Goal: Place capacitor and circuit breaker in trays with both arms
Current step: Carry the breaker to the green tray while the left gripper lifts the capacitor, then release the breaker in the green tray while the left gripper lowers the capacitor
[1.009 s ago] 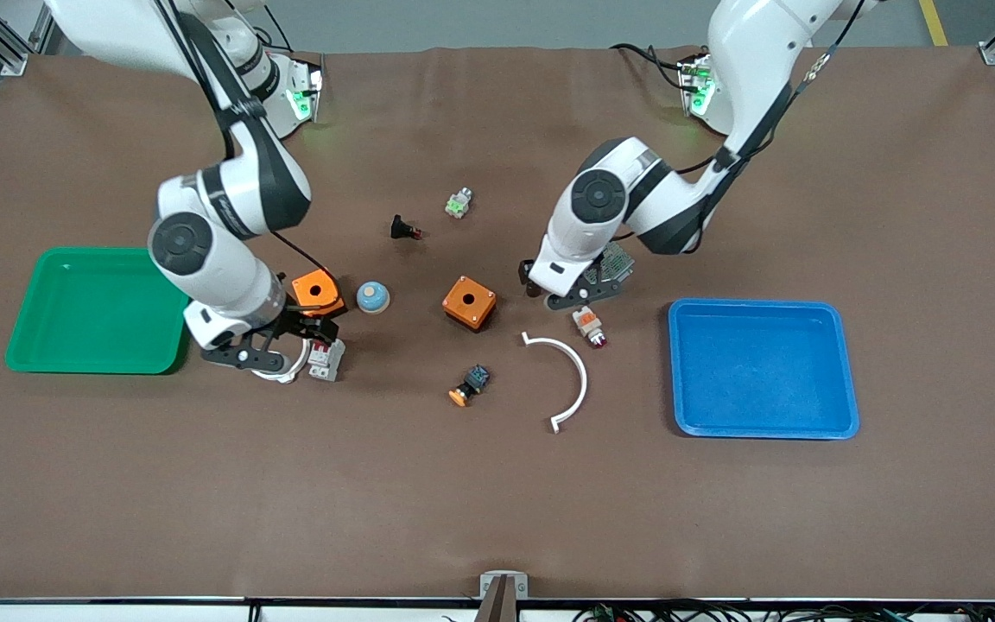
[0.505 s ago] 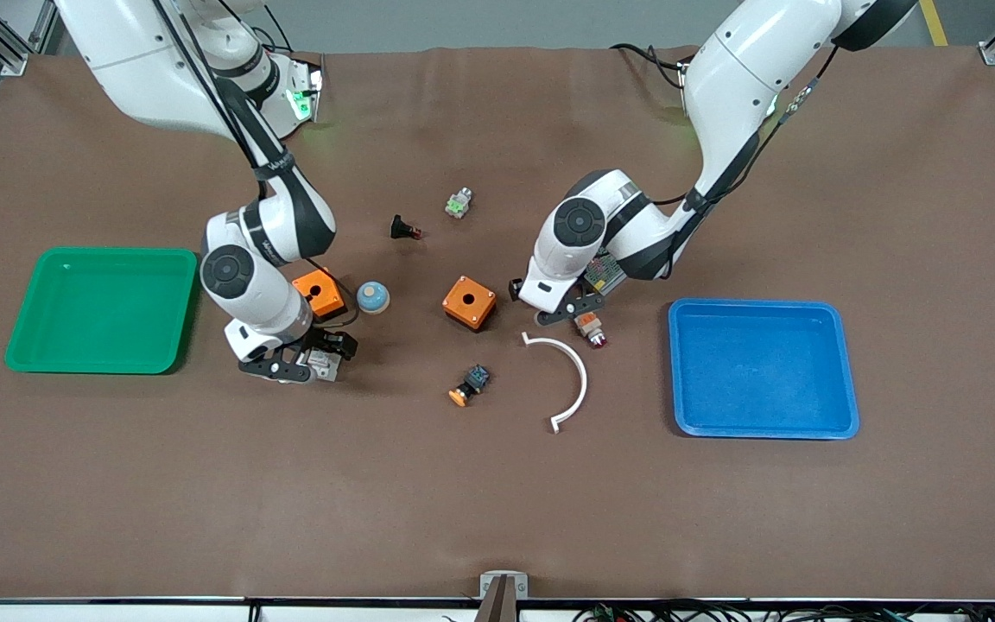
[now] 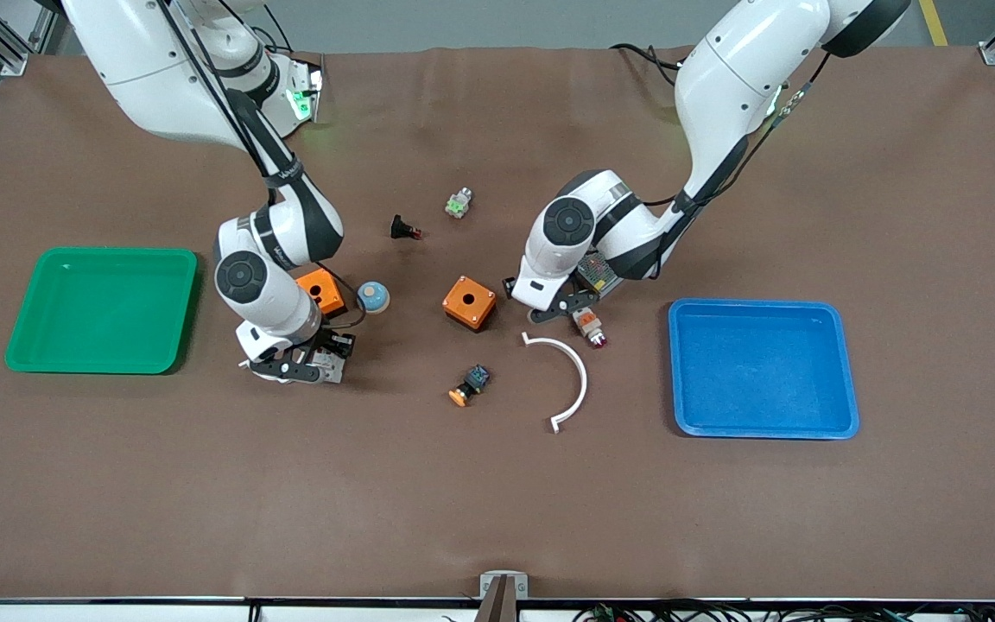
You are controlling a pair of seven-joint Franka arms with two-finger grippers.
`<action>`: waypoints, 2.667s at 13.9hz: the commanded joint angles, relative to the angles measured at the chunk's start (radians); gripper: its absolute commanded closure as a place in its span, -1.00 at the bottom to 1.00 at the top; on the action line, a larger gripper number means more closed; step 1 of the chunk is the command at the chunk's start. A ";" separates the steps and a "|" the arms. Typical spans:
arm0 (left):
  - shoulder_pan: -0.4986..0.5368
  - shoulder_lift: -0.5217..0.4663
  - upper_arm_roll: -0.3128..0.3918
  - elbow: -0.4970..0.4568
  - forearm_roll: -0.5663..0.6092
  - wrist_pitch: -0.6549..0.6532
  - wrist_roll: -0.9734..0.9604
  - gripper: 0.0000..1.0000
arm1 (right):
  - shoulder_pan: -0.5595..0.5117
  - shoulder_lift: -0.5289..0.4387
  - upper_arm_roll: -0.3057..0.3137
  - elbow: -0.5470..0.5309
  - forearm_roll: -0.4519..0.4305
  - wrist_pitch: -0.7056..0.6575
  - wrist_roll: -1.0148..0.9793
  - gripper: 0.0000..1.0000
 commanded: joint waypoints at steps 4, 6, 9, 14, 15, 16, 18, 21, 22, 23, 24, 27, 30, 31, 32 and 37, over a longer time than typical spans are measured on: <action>-0.007 0.004 0.003 0.003 0.022 -0.040 -0.027 0.82 | -0.179 -0.265 0.002 -0.026 -0.044 -0.276 -0.170 0.99; 0.007 -0.021 0.003 0.027 0.022 -0.152 -0.024 1.00 | -0.265 -0.322 0.003 -0.103 -0.044 -0.265 -0.338 0.99; 0.065 -0.102 0.003 0.070 0.023 -0.270 -0.011 1.00 | -0.438 -0.355 0.003 -0.230 -0.041 -0.132 -0.608 0.99; 0.276 -0.219 0.002 0.080 0.023 -0.324 0.200 1.00 | -0.689 -0.272 0.008 -0.307 -0.024 0.074 -0.937 0.96; 0.333 -0.223 0.002 0.087 0.023 -0.345 0.269 1.00 | -0.710 -0.247 0.006 -0.323 -0.021 0.118 -0.947 0.95; 0.393 -0.229 0.002 0.097 0.023 -0.367 0.342 1.00 | -0.724 -0.221 0.008 -0.338 -0.021 0.167 -0.951 0.88; 0.480 -0.230 0.000 0.113 0.023 -0.396 0.465 1.00 | -0.727 -0.191 0.008 -0.340 -0.021 0.184 -0.951 0.45; 0.569 -0.220 0.005 0.104 0.034 -0.416 0.568 1.00 | -0.714 -0.197 0.014 -0.330 -0.021 0.169 -0.945 -0.39; 0.608 -0.217 0.005 0.092 0.057 -0.415 0.611 1.00 | -0.689 -0.216 0.029 -0.317 -0.021 0.137 -0.941 -0.43; 0.635 -0.208 0.003 0.084 0.085 -0.413 0.639 1.00 | -0.668 -0.248 0.032 -0.276 -0.021 0.036 -0.927 -0.66; 0.665 -0.205 0.003 0.066 0.117 -0.404 0.663 1.00 | -0.657 -0.270 0.034 -0.230 -0.022 -0.072 -0.904 -1.00; 0.697 -0.173 0.003 0.003 0.132 -0.312 0.674 1.00 | -0.613 -0.347 0.035 -0.119 0.019 -0.277 -0.852 -1.00; 0.742 -0.113 0.002 -0.002 0.140 -0.234 0.682 0.99 | -0.551 -0.437 0.037 -0.077 0.057 -0.405 -0.726 -1.00; 0.739 -0.098 0.002 -0.002 0.140 -0.212 0.682 0.98 | -0.518 -0.474 0.035 -0.070 0.072 -0.432 -0.671 -1.00; 0.734 -0.075 0.003 0.000 0.142 -0.204 0.682 0.95 | -0.488 -0.505 0.035 -0.061 0.074 -0.460 -0.601 -1.00; 0.728 -0.045 0.003 0.009 0.169 -0.192 0.682 -0.14 | -0.387 -0.548 0.035 0.092 0.079 -0.631 -0.444 -1.00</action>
